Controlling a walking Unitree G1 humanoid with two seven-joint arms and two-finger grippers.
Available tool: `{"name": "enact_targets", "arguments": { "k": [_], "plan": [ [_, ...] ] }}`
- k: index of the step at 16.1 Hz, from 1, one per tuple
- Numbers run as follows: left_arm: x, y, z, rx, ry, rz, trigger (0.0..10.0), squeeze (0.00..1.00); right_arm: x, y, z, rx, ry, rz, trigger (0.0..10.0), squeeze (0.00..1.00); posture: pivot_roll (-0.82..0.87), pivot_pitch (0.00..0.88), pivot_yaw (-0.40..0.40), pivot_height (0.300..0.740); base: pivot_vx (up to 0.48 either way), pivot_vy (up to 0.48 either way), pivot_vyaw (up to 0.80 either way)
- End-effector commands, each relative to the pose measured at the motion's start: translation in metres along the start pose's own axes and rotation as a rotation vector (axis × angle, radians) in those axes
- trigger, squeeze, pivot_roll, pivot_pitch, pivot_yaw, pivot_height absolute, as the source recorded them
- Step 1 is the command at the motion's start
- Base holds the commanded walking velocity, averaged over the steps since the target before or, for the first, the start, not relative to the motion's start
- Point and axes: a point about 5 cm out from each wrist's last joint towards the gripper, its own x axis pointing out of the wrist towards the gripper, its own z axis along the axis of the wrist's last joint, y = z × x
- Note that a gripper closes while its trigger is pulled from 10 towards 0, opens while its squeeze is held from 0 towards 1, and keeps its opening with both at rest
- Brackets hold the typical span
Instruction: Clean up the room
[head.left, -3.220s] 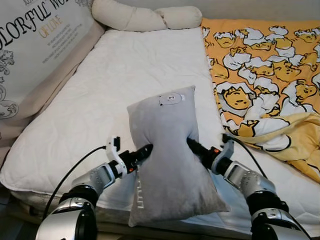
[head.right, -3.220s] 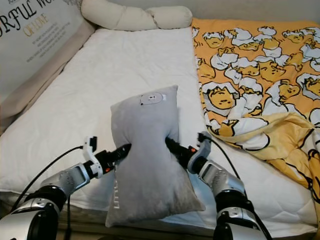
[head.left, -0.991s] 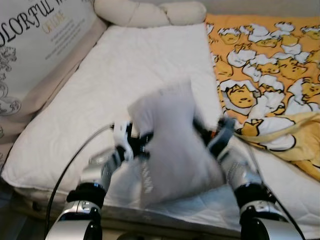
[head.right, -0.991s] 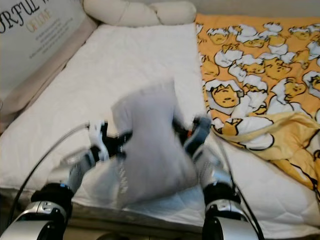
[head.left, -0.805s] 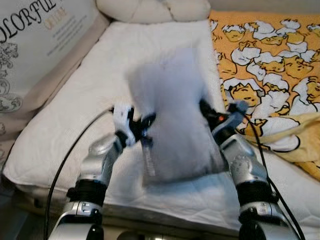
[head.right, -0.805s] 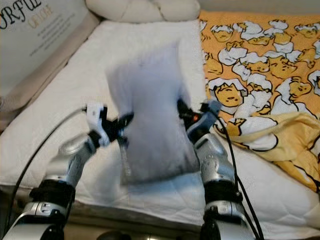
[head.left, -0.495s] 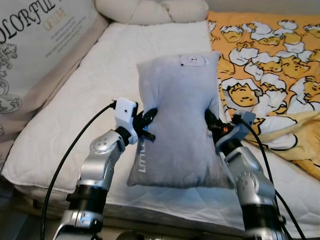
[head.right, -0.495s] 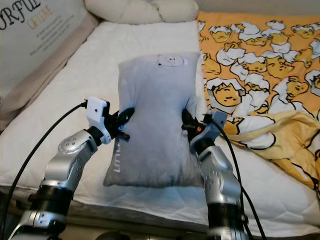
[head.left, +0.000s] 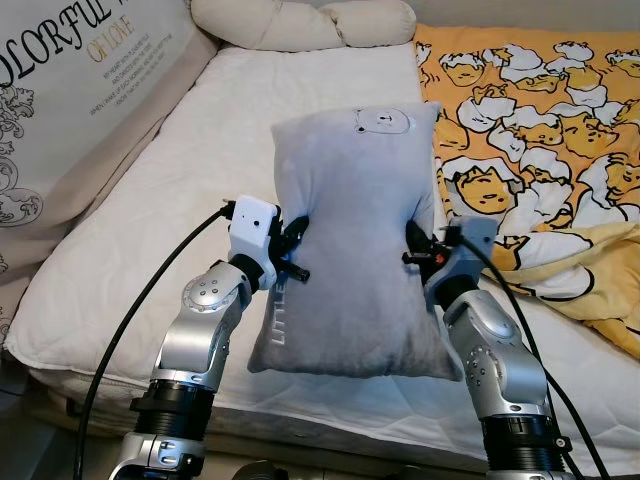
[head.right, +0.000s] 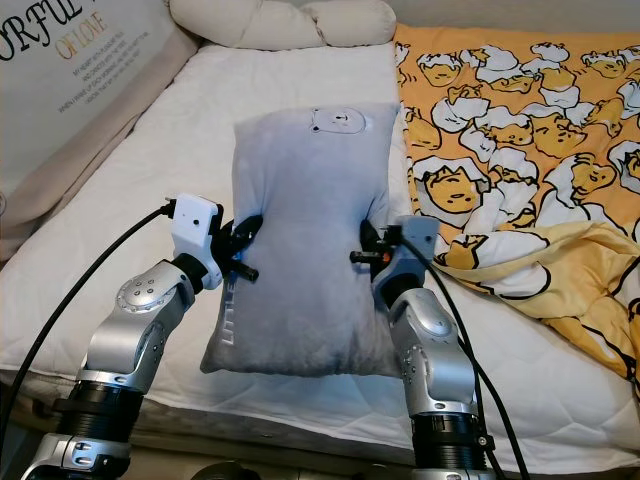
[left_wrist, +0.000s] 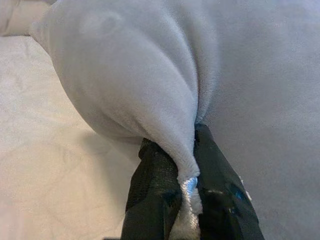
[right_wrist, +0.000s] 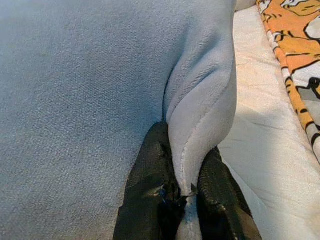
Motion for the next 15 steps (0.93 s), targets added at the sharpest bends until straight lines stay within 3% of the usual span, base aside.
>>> {"name": "enact_targets", "arguments": {
  "k": [1,7,15],
  "plan": [
    [-0.002,0.002,0.002,0.034,0.001,0.019,10.0,0.0,0.0,-0.002,0.007,-0.012,-0.03,-0.031,10.0,0.0,-0.02,0.0,0.061,0.74,0.0,0.382,-0.51],
    [0.0,0.001,0.004,0.035,-0.002,0.035,10.0,0.0,-0.004,-0.01,0.007,0.014,-0.031,-0.095,10.0,0.0,-0.02,0.0,0.052,0.74,0.0,0.379,-0.68],
    [0.001,0.011,0.005,0.04,0.012,0.095,10.0,0.0,0.002,-0.009,0.004,0.029,0.007,-0.091,10.0,0.0,-0.01,0.0,0.037,0.74,0.0,0.382,-0.06]
  ]
}}
